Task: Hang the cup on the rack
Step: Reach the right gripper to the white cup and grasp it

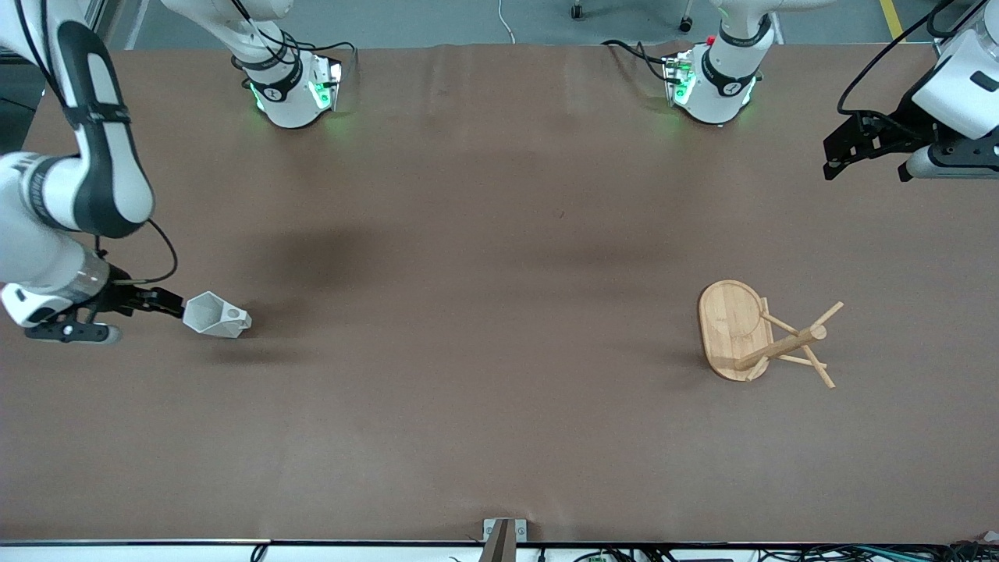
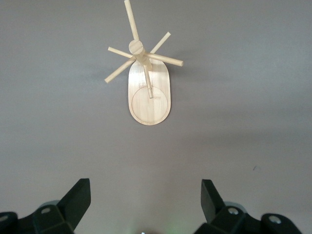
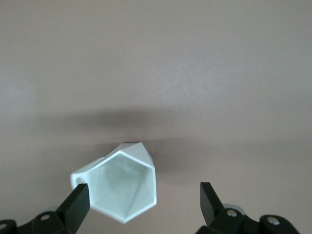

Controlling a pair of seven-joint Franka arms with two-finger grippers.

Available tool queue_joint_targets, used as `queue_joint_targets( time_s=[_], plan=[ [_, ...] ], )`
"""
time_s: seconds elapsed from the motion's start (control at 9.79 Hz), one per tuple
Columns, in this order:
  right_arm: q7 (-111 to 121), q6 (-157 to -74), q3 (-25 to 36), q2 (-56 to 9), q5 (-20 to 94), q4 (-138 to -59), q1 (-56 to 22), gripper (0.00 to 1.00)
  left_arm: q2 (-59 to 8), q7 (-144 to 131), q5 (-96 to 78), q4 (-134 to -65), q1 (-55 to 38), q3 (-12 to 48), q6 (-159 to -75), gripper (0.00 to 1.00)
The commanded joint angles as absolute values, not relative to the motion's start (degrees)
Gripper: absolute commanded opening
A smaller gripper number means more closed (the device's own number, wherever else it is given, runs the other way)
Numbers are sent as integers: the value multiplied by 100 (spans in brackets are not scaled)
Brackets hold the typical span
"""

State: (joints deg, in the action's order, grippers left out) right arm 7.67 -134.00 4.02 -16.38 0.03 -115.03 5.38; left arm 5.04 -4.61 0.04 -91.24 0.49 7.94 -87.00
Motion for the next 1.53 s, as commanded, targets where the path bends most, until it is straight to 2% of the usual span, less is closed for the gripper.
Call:
queue_joint_targets(
  time_s=[0.0, 0.1, 0.31, 0.61, 0.72, 0.92, 1.02, 1.23, 1.33, 1.43],
  plan=[
    [1019, -14165, 360, -1766, -26, -12048, 633, 100, 378, -501, -97, -9123, 79, 809, -8587, 100],
    [1037, -14203, 360, -1784, -18, -12128, 642, 99, 378, -501, -97, -9123, 79, 809, -8587, 100],
    [1159, -14299, 352, -1933, -18, -12138, 668, 88, 378, -492, -97, -9123, 79, 809, -8587, 100],
    [1485, -14335, 352, -2091, 122, -12120, 738, 44, 378, -492, -97, -9114, 79, 809, -8587, 100],
    [1494, -14361, 352, -2144, 280, -12111, 712, 36, 378, -492, -88, -9114, 79, 809, -8587, 100],
    [1494, -14361, 352, -2215, 465, -12076, 721, 7, 378, -483, -88, -9114, 79, 809, -8587, 100],
    [1494, -14353, 352, -2215, 535, -12067, 712, 1, 378, -483, -88, -9123, 79, 809, -8587, 100],
    [1486, -14239, 360, -2189, 536, -11971, 686, 1, 378, -422, -88, -9114, 70, 809, -8587, 100],
    [1442, -13690, 343, -1980, 545, -11849, 659, 1, 378, -474, -88, -9114, 70, 809, -8587, 100],
    [1459, -12588, 317, -1760, 562, -11308, 642, 1, 378, -466, -97, -9114, 79, 809, -8587, 100]
  ],
)
